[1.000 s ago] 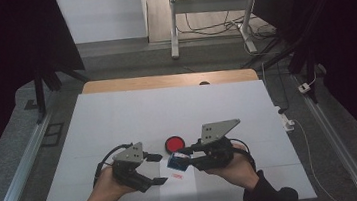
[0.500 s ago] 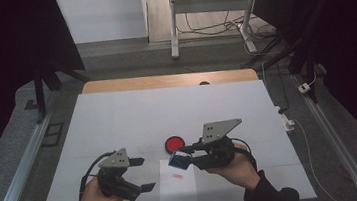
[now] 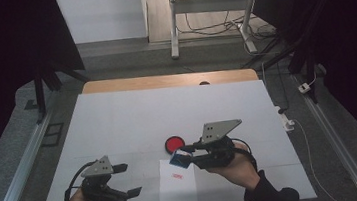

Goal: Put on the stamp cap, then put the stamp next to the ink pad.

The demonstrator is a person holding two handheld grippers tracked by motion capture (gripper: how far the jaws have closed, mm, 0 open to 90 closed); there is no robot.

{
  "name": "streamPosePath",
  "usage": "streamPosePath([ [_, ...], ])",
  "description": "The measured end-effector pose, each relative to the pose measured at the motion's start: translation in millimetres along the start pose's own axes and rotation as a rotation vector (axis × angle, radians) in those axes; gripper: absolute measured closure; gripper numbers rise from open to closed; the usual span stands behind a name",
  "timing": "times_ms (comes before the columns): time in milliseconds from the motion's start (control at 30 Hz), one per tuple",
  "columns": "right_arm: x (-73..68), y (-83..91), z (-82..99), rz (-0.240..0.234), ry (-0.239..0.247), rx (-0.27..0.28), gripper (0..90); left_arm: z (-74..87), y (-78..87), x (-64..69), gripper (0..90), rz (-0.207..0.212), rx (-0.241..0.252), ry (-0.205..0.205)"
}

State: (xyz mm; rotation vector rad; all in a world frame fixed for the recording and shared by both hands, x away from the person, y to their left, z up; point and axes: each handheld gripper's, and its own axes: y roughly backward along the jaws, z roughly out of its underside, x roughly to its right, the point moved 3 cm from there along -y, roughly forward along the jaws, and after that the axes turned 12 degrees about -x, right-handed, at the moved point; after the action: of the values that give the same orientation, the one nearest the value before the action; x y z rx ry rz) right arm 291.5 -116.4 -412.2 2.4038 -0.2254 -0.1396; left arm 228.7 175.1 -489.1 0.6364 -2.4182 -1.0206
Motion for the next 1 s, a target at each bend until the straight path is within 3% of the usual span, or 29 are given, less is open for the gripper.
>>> streamPosePath([
  [567, 4.7, -0.7, 3.5, 0.021, -0.021, -0.021, 70.0, 29.7, 13.1, -6.0, 3.7, -0.094, -0.014, 0.098],
  [767, 7.1, 0.1, 5.3, 0.031, -0.029, -0.028, 70.0, 35.4, 15.0, -6.1, 3.5, -0.128, -0.032, 0.111],
  [1000, 11.5, 2.0, 8.4, 0.051, -0.044, -0.031, 70.0, 36.1, 15.3, -6.6, 1.1, -0.128, -0.031, 0.112],
])
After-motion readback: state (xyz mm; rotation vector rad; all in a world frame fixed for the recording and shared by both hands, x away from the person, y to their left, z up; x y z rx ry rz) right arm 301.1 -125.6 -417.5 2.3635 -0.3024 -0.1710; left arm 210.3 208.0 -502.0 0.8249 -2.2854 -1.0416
